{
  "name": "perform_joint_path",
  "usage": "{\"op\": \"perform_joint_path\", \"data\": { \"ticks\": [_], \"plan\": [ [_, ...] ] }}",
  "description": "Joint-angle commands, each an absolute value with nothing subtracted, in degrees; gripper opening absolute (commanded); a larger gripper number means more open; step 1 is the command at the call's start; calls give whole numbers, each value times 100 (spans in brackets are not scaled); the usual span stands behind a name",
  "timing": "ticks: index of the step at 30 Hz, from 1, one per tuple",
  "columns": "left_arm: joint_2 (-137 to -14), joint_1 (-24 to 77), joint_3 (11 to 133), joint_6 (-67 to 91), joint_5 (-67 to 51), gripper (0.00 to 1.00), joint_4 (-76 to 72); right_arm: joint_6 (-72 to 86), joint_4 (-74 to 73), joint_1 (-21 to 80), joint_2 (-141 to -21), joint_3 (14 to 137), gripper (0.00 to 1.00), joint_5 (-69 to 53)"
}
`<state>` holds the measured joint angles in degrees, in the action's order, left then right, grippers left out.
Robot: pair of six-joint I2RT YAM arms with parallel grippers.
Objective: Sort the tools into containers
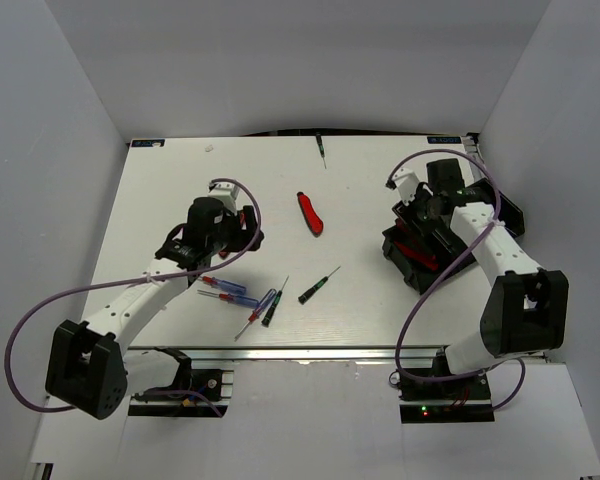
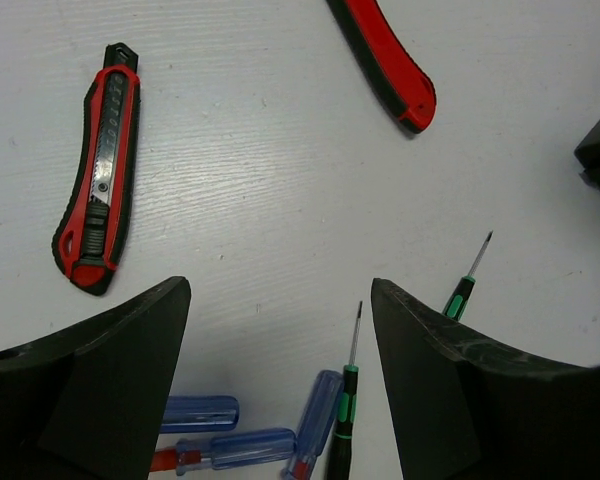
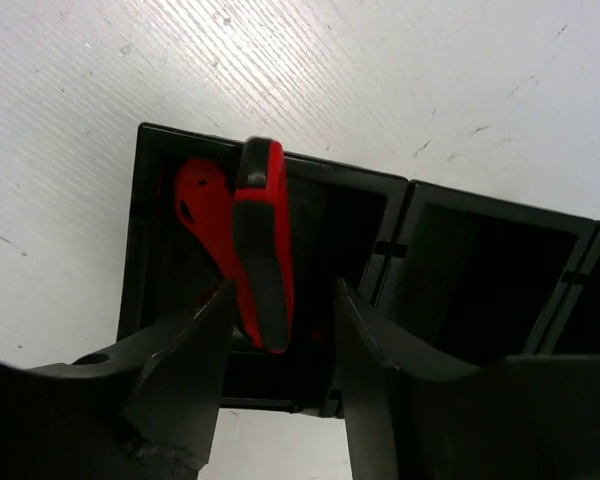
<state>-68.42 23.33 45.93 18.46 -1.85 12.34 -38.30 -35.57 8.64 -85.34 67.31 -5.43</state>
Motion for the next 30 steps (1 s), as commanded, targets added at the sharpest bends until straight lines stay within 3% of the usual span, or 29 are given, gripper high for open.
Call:
{"op": "perform_joint_path", "data": {
  "ticks": [1, 5, 10, 15, 18, 20, 24, 26, 30],
  "plan": [
    [-6574, 2276, 4518, 1793, -88, 84, 1353, -4043, -3612, 844, -8490, 7092, 54, -659],
    [-6522, 2241, 4500, 1802, -79, 84, 1380, -4165, -3761, 844, -8534, 7373, 59, -948],
    [-6504, 2215, 4474, 1810, -79, 84, 1397, -4641, -4245, 975, -8578, 7716, 72, -2775],
    [-6530, 2197, 4526, 1837, -79, 84, 1441, -3457, -3789, 1660, -9560, 8242, 71, -3085],
    [-6443, 2197, 4553, 1872, -79, 84, 1529, -2466, -3315, 2047, -10219, 8577, 72, -2884],
    [-6329, 2189, 4535, 1933, -79, 84, 1625, -1762, -2700, 2389, -10641, 8683, 74, -1871],
    [-6056, 2188, 4456, 2135, 219, 84, 1810, -539, -2294, 2759, -11380, 9245, 81, -986],
    [-5899, 2180, 4404, 2258, 263, 84, 1889, -422, -2180, 2952, -11722, 9597, 88, -687],
    [-5731, 2180, 4342, 2408, 343, 84, 2047, -132, -2004, 3207, -12242, 10036, 89, -238]
  ]
}}
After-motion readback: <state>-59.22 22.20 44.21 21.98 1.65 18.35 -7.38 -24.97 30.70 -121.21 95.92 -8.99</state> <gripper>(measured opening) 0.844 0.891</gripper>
